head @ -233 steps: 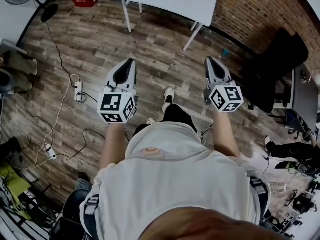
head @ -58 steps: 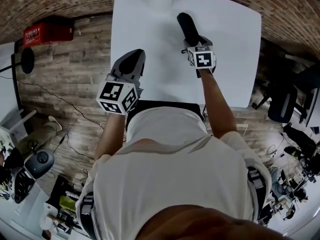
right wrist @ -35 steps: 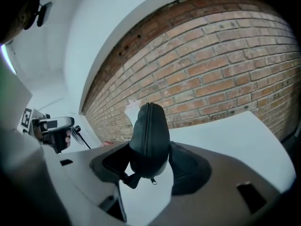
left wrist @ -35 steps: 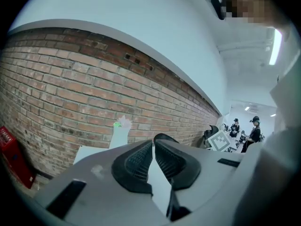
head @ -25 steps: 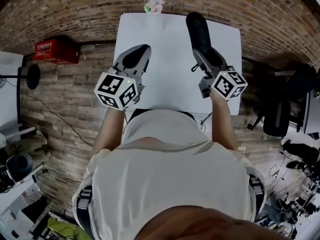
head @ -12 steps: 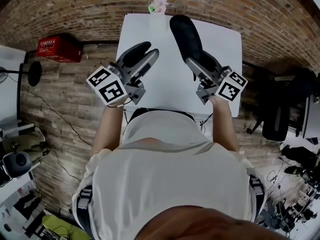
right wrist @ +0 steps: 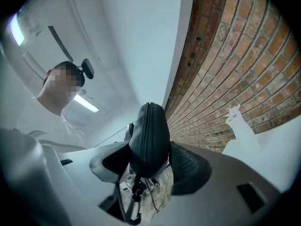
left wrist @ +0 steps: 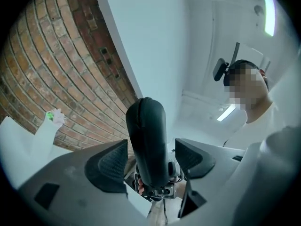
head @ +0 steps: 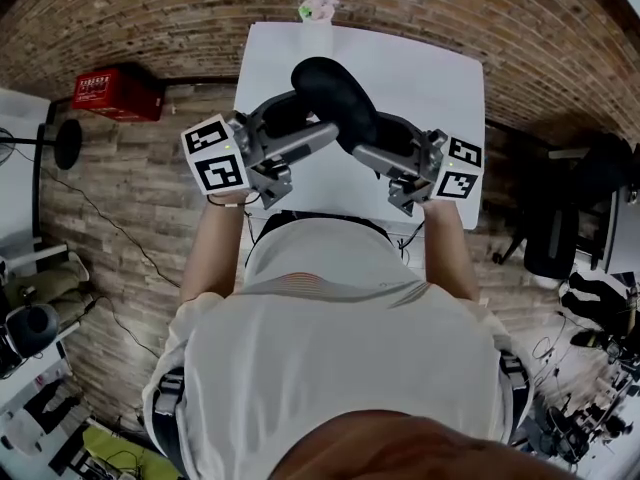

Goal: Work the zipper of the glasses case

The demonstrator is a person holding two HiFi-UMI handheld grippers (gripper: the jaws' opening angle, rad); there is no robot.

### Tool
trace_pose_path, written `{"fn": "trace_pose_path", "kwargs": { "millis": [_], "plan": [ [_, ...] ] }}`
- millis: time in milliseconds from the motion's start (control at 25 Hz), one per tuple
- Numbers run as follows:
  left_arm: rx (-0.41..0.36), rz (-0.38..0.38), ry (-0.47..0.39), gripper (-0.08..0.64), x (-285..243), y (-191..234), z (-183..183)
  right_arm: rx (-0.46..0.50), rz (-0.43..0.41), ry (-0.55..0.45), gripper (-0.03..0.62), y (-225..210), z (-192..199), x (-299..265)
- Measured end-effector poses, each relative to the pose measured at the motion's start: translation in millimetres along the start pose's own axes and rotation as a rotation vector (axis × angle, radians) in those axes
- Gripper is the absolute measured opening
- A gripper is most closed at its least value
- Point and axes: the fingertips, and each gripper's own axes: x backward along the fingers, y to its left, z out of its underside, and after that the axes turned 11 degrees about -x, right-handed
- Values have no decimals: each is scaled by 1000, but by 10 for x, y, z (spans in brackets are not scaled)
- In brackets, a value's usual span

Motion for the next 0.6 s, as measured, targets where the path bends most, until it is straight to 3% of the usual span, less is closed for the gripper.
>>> {"fn": "trace_pose_path", "kwargs": {
  "millis": [400,600],
  "plan": [
    [-19,165,99,293,-101,-304,189,15,-90,187,308,190,329,-116],
    [-24,158,99,290,-127,-288,218,4,-90,215,308,161,371,-131]
  ]
}}
